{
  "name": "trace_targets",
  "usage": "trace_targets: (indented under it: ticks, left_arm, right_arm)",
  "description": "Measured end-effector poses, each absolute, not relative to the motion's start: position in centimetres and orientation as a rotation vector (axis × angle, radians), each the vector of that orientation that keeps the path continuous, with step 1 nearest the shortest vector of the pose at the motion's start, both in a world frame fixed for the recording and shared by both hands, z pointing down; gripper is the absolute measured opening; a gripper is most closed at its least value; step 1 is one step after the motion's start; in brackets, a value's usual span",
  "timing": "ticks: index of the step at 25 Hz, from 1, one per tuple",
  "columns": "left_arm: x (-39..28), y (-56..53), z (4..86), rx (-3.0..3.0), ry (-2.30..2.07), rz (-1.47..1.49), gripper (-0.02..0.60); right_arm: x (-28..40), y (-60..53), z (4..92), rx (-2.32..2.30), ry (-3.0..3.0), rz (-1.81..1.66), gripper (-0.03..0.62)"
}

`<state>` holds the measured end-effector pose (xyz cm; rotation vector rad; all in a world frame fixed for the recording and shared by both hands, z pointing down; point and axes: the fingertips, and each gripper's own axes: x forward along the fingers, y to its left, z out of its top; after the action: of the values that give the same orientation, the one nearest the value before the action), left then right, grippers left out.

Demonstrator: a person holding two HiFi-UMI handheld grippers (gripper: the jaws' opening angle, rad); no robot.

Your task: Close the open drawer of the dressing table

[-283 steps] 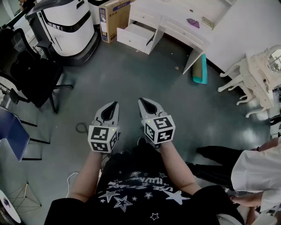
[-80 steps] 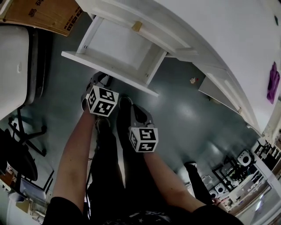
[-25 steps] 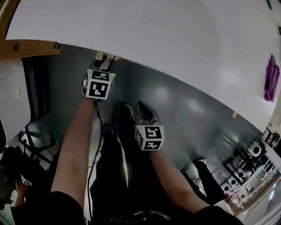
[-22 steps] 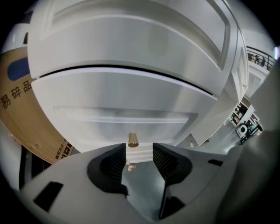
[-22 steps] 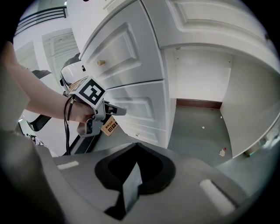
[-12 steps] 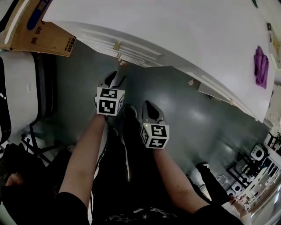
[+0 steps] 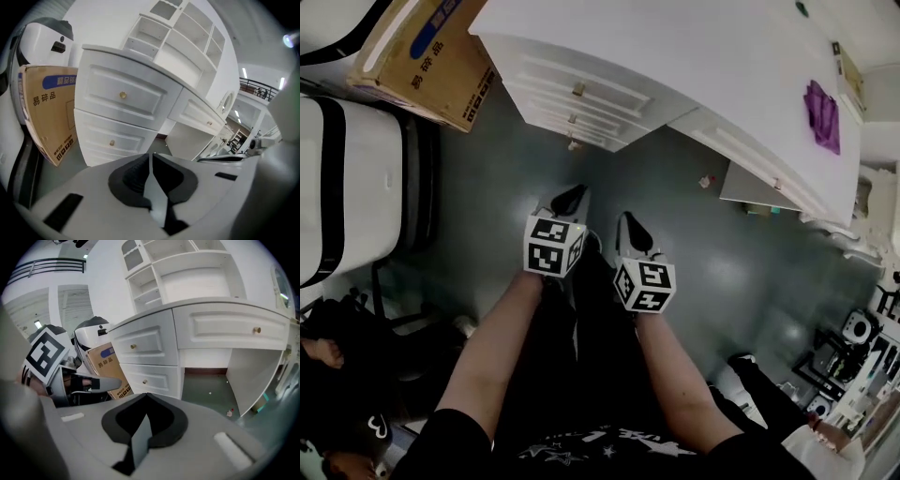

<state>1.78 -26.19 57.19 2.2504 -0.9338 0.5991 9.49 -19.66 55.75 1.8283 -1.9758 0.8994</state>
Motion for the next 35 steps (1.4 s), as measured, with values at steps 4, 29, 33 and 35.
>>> trace_targets:
  ticks: [4, 29, 33, 35]
  left_arm:
    - [0.2, -22.8, 53.4, 2.313, -0.886, 0.580, 0.020]
    - [-5.9, -8.3, 33.9, 2.440, -1.059, 0.404, 0.018]
    - [-4.5, -4.2, 32.0, 2.456, -1.106, 0.360, 0.018]
    - [-3.7, -1.7, 31.2, 2.466, -1.122, 0.336, 0.018]
  right_arm:
    - [8.5, -17.4, 51.8, 1.888, -1.997, 0.877, 0.002]
    - [6.5, -4.3, 34.2, 1.839, -2.298, 0.698, 0.002]
    - [7.9, 0.0, 33.4, 1.835, -2.347, 0.739, 0.002]
    - [8.3, 2.1, 33.0, 1.821, -2.364, 0.725, 0.002]
